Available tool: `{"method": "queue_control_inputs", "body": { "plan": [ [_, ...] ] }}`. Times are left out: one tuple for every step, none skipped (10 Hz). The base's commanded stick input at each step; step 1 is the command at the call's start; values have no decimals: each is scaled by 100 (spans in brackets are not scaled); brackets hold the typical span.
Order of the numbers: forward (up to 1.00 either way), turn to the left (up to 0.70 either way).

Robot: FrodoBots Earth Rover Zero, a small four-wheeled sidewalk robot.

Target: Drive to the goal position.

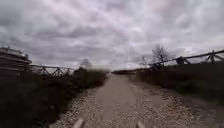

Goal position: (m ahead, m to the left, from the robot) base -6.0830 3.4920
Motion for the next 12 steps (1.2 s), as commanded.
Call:
{"method": "queue_control_inputs", "body": {
  "plan": [
    [70, 0],
    [70, 0],
    [70, 0],
    [70, 0],
    [70, 0],
    [70, 0],
    [70, -1],
    [70, -23],
    [70, -28],
    [70, -14],
    [70, 0],
    [70, 0]
  ]
}}
